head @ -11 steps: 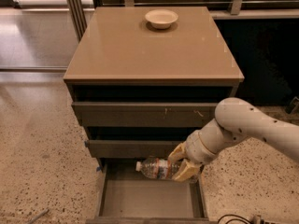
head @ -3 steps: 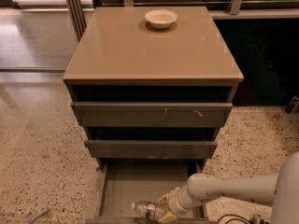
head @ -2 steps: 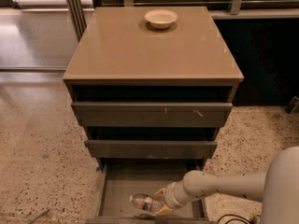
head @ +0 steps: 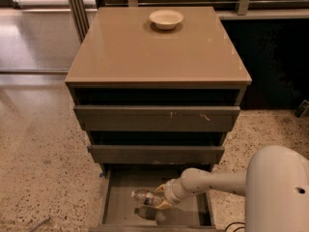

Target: Place water bottle into bottom drawer

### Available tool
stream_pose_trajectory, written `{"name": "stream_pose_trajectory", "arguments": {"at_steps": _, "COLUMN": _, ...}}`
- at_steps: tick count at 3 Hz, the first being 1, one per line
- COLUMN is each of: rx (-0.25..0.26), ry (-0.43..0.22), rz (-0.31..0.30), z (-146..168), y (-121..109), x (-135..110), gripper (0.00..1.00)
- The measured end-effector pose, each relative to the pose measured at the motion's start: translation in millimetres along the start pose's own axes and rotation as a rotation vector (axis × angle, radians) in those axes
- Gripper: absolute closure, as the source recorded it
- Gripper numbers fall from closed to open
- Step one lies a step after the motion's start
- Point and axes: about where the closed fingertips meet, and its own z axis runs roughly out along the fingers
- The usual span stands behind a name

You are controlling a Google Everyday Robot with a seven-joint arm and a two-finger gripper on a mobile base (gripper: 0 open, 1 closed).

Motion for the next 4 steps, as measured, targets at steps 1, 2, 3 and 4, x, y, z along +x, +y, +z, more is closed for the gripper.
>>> {"name": "stream_pose_trajectory", "arguments": {"at_steps": 1, "rx": -0.011, "ry": -0.024, "rz": 0.009, "z": 27.3, "y": -14.1, "x": 17.0, "gripper": 1.0}}
{"name": "stream_pose_trajectory", "arguments": {"at_steps": 2, "rx": -0.029, "ry": -0.053, "rz": 0.015, "z": 54.7, "y": -19.6, "x": 35.5, "gripper": 1.0}}
{"name": "stream_pose_trajectory", "arguments": {"at_steps": 3, "rx": -0.058, "ry": -0.064, "rz": -0.002, "z": 78.6, "y": -21.1, "x": 49.3, "gripper": 1.0}}
{"name": "stream_pose_trajectory", "arguments": {"at_steps": 4, "rx": -0.108, "ry": -0.062, "rz": 0.004, "z": 111.2, "y": -16.4, "x": 65.9, "gripper": 1.0}}
